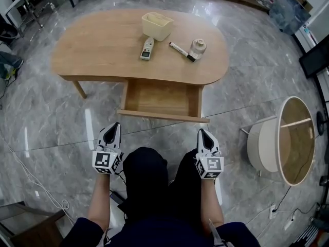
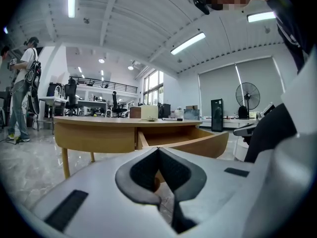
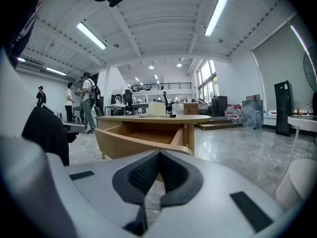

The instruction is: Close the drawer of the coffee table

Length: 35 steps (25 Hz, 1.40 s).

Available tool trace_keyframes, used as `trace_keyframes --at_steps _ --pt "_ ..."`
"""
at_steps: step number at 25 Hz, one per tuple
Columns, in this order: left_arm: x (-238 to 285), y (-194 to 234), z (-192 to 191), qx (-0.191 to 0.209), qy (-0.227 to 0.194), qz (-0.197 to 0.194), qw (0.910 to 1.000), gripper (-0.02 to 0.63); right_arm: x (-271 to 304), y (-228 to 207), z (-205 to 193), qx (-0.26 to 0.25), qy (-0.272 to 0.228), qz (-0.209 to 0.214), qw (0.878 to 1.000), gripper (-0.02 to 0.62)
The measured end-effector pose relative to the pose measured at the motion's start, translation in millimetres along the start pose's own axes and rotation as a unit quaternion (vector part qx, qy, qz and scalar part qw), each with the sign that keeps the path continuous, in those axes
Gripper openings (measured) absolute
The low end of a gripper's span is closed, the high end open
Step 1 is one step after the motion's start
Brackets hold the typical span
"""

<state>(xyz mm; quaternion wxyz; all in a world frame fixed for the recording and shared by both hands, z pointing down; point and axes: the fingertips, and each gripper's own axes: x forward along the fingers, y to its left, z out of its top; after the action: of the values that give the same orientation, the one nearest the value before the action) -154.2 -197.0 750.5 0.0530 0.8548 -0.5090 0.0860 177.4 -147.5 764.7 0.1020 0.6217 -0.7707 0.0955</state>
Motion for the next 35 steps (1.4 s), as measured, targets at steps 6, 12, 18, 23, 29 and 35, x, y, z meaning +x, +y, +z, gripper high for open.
trace_keyframes --at_steps 6,12,18,23,29,35 --pt "13.6 5.8 -6.2 0.001 -0.003 -0.005 1.0 0.025 9.9 -1.7 -6.4 0.003 -0.007 -0.014 1.0 0.026" --pt "23.0 10.0 -15.6 0.001 0.001 -0.005 1.0 0.025 22.1 1.7 -7.4 -0.003 -0.012 -0.01 1.0 0.026" --pt "32.4 18.2 -20.6 0.0 -0.001 0.008 1.0 0.025 31.1 0.8 -4.7 -0.005 -0.03 -0.027 0.999 0.026" --pt "39.8 16.3 -16.7 -0.001 -0.006 0.014 0.9999 0.026 34.6 -2.5 -1.6 0.0 -0.037 -0.039 0.999 0.026" --pt "49.7 16.2 -17.3 -0.007 -0.006 0.028 0.9996 0.026 41.2 -5.1 1.0 -0.007 -0.042 -0.052 0.998 0.026" --pt "43.7 8.7 -26.2 -0.03 0.007 0.025 0.9992 0.026 29.4 -5.0 -9.6 -0.01 -0.034 -0.051 0.998 0.026"
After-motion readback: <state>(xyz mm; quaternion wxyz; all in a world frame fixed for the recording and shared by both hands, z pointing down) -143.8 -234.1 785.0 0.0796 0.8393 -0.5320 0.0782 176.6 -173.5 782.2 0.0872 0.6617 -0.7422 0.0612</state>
